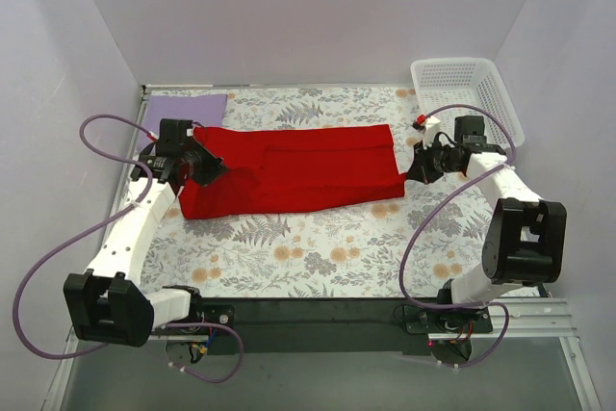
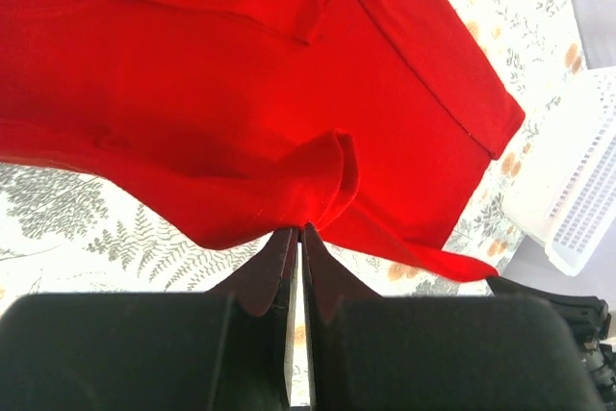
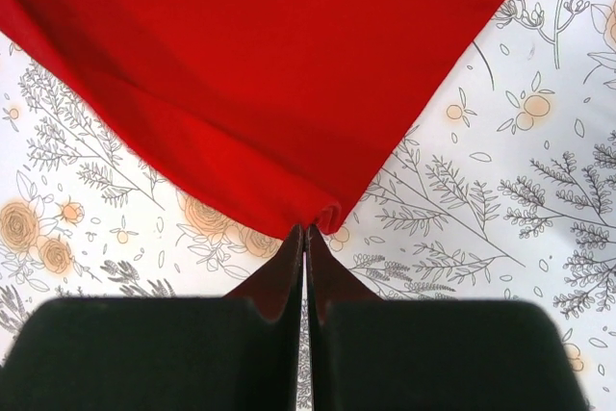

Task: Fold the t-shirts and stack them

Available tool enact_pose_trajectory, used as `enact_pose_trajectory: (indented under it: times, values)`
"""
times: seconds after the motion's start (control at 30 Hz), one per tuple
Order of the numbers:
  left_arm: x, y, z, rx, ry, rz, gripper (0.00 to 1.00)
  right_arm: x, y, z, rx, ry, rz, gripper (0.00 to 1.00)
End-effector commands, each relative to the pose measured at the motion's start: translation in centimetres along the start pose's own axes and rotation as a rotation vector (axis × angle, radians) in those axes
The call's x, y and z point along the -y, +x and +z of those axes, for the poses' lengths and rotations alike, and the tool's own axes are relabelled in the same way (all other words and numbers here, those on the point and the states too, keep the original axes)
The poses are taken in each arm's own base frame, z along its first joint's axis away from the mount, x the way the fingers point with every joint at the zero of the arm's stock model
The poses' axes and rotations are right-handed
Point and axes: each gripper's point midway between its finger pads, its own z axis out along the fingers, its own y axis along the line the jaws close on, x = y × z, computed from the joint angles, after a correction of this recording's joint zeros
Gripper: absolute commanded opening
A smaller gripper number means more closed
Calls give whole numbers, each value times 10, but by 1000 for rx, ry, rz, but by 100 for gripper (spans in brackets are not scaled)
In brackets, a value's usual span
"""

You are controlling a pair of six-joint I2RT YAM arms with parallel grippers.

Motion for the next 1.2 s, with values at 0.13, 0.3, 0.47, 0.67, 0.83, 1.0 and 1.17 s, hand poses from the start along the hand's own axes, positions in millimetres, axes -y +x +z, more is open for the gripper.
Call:
enact_pose_trajectory:
  times: [0.13, 0.3, 0.47, 0.67, 0.83, 1.0, 1.17]
  values:
    - [31, -18, 2, 19, 101, 34, 0, 11, -21, 7, 46, -12, 1, 1]
    - [40, -28, 4, 39, 124, 47, 0, 16, -22, 13, 41, -13, 15, 1]
    - [40, -34, 7, 46, 123, 49, 0, 22, -26, 15, 42, -4, 15, 1]
    - [38, -39, 11, 51, 118, 42, 0, 28, -26, 19, 31, 4, 26, 1]
    - [38, -44, 15, 55, 120, 32, 0, 31, -27, 21, 28, 13, 33, 1]
    - [39, -45, 19, 46, 126, 30, 0, 34, -26, 24, 22, 8, 42, 1]
    - [42, -46, 24, 38, 137, 38, 0, 35, -26, 26, 20, 9, 44, 1]
